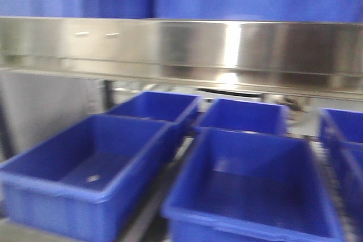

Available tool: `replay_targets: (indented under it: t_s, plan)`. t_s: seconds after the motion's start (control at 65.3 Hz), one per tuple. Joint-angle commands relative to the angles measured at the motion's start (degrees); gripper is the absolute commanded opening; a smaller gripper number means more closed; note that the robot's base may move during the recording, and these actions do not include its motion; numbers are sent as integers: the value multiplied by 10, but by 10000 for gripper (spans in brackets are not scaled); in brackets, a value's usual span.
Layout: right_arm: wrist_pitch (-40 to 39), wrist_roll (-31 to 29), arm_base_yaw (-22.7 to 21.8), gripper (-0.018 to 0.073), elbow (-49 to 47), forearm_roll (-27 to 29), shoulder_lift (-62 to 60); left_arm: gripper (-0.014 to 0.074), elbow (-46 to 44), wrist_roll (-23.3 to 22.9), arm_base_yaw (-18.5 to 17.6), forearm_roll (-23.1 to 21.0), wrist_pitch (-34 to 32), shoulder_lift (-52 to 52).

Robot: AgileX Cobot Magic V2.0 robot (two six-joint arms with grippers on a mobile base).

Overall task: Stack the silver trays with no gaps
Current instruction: 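Hold the silver tray in both grippers while the base drives to the other rack, then move the held tray with both grippers above the silver tray in the bin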

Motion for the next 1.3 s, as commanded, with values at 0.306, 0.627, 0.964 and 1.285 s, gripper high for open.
replay_targets:
  t_s: [0.306,0.627,0.964,1.285]
  plan:
    - [16,-2,-9,-78,-7,-57,-11,-17,-2,3,4,59,17,-12]
    - [16,-2,-9,-78,-7,-57,-11,-17,-2,3,4,59,17,-12]
    - [16,-2,-9,-78,-7,-57,-11,-17,-2,3,4,59,17,-12]
    - [16,-2,-9,-78,-7,-57,-11,-17,-2,3,4,59,17,-12]
